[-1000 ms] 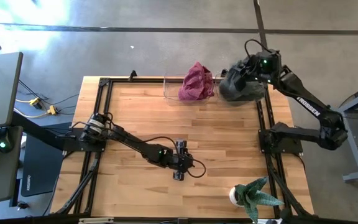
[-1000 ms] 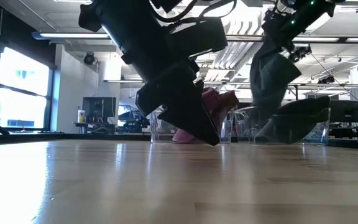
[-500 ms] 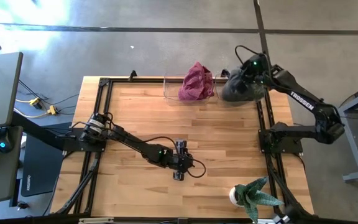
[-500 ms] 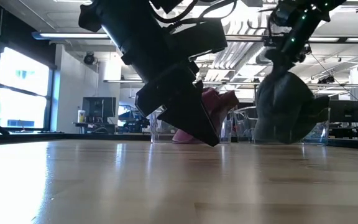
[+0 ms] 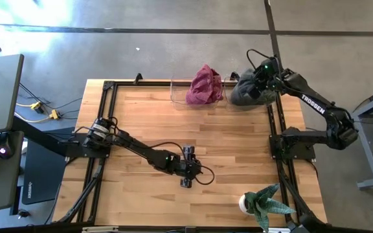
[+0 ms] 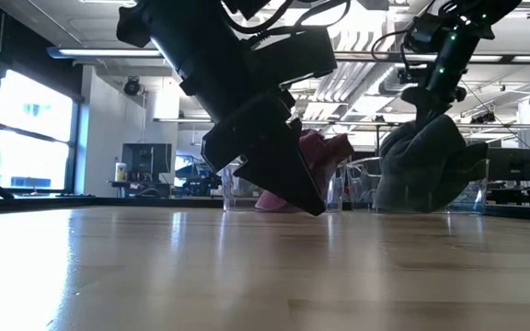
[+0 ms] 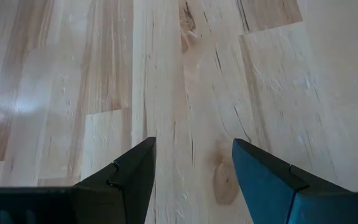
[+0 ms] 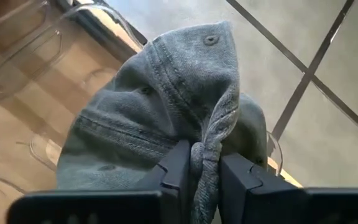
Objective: Pick & Place hat
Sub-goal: Put the black cap into the right transparent bin
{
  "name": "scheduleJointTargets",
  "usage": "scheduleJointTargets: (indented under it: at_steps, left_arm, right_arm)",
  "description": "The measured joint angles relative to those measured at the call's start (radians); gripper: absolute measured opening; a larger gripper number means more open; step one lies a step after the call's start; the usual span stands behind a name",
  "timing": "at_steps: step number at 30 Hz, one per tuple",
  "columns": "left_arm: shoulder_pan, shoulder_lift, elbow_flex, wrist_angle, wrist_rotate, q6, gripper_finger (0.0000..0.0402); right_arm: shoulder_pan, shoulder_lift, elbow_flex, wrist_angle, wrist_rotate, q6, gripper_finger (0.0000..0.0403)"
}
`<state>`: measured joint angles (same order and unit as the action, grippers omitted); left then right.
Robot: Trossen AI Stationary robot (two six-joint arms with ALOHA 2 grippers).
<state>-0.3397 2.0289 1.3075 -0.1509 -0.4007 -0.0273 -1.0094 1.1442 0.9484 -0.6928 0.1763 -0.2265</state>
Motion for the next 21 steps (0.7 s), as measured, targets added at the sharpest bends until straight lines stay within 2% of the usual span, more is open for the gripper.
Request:
scheduleJointTargets:
  at_steps: [6, 10, 13, 21]
  left_arm:
    - [0.0, 0.0, 0.0, 0.0, 0.0, 0.0, 0.0204]
    - [0.0, 0.0, 0.0, 0.001, 0.0, 0.0, 0.0204]
    - [0.0, 0.0, -0.001, 0.001, 0.0, 0.0, 0.0204]
    - [0.0, 0.0, -0.001, 0.001, 0.0, 0.0, 0.0204]
  right_arm:
    - [0.002, 0.0, 0.0, -0.021, 0.0, 0.041, 0.0129]
    - [0.002, 0.0, 0.038, -0.109, -0.02, 0.044, 0.0196]
    - [0.002, -0.001, 0.092, -0.182, -0.042, 0.084, 0.0231]
    - [0.002, -0.002, 0.167, -0.35, -0.234, 0.147, 0.0247]
